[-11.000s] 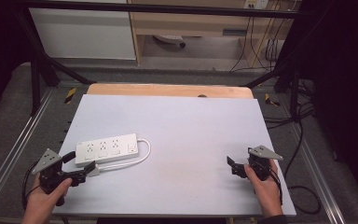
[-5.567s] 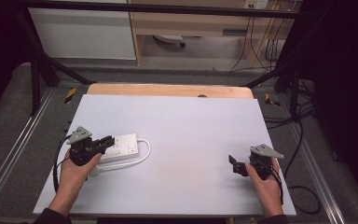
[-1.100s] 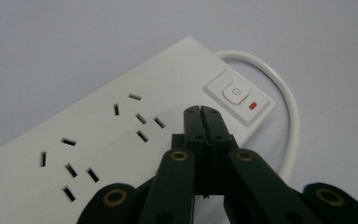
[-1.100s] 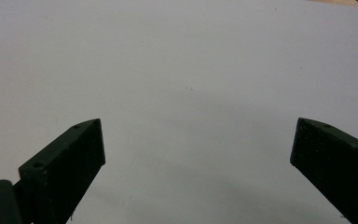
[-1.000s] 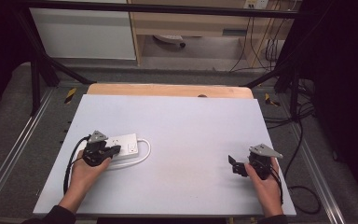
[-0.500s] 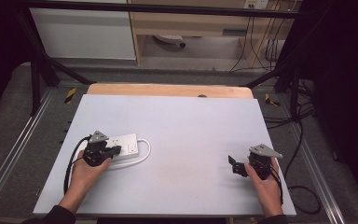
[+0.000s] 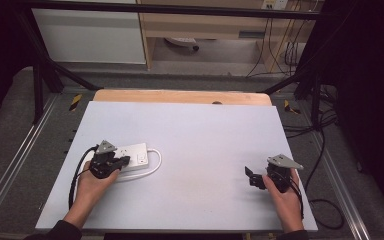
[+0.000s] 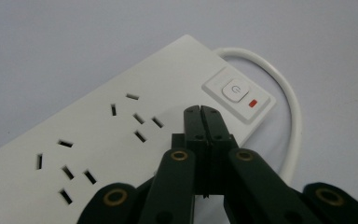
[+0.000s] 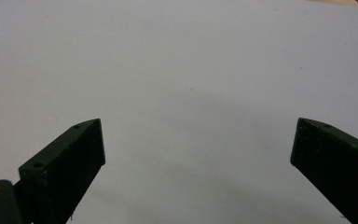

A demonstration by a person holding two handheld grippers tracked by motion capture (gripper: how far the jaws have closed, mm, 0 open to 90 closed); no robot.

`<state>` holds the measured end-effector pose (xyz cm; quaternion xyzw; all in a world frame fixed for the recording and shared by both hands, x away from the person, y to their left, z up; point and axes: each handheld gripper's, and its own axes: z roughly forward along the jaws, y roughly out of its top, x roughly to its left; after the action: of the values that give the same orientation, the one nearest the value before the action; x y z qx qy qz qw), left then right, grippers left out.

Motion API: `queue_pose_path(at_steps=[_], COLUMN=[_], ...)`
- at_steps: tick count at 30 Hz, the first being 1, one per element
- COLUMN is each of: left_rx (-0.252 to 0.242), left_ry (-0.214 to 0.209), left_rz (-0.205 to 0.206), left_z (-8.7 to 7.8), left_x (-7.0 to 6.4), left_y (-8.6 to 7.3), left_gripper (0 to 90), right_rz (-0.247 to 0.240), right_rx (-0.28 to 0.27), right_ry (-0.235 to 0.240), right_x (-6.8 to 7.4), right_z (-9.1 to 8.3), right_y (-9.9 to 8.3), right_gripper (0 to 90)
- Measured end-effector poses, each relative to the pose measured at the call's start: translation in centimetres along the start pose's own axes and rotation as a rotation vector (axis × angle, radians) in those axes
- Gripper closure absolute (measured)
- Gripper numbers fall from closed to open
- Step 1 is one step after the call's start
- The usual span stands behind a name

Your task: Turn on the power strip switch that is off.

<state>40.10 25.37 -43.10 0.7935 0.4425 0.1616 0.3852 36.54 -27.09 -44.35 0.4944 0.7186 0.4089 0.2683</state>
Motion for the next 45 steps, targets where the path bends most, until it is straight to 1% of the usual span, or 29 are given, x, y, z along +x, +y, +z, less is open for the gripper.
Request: queue_pose_path(at_steps=[7,12,14,16,17,22,25,33,35,41,45], left_rx=[-0.003,-0.001,-0.001,-0.001,-0.006,-0.008,-0.027,-0.064,-0.078,-0.083,-0.088], left_ry=[-0.001,-0.02,-0.015,-0.017,-0.018,-0.02,-0.022,-0.026,-0.033,-0.035,-0.036], left_rz=[0.005,0.009,0.013,0.011,0.001,0.001,-0.005,-0.003,-0.001,0.001,0.0], left_z=[0.05,0.15,0.15,0.14,0.16,0.13,-0.03,-0.37,-0.5,-0.55,-0.56], left_x=[-0.02,-0.13,-0.21,-0.11,-0.08,-0.11,-0.09,-0.04,-0.05,-0.05,-0.08], left_y=[0.01,0.01,0.02,0.0,-0.03,-0.03,0.01,0.13,0.17,0.19,0.2], left_gripper=[90.0,90.0,90.0,90.0,90.0,90.0,90.0,90.0,90.0,90.0,90.0], right_rz=[0.0,-0.002,0.0,-0.004,-0.004,-0.001,0.003,0.007,-0.003,0.005,0.002], right_rx=[-0.002,-0.005,-0.004,-0.005,-0.005,-0.004,-0.004,-0.005,-0.004,-0.006,-0.003], right_ry=[0.0,0.0,0.001,0.0,0.0,0.001,0.001,0.001,-0.001,0.001,-0.001], right_x=[-0.01,-0.02,-0.02,-0.03,-0.03,0.01,-0.02,0.0,-0.05,0.02,0.0], right_z=[0.0,-0.03,-0.03,-0.01,-0.01,-0.02,-0.02,-0.05,0.02,-0.06,0.03], right_y=[0.01,0.03,0.03,0.03,0.03,0.06,0.07,0.07,0.06,0.08,0.1], right_gripper=[3.5,3.3,3.3,3.3,3.3,3.3,3.3,3.2,3.2,3.2,3.2])
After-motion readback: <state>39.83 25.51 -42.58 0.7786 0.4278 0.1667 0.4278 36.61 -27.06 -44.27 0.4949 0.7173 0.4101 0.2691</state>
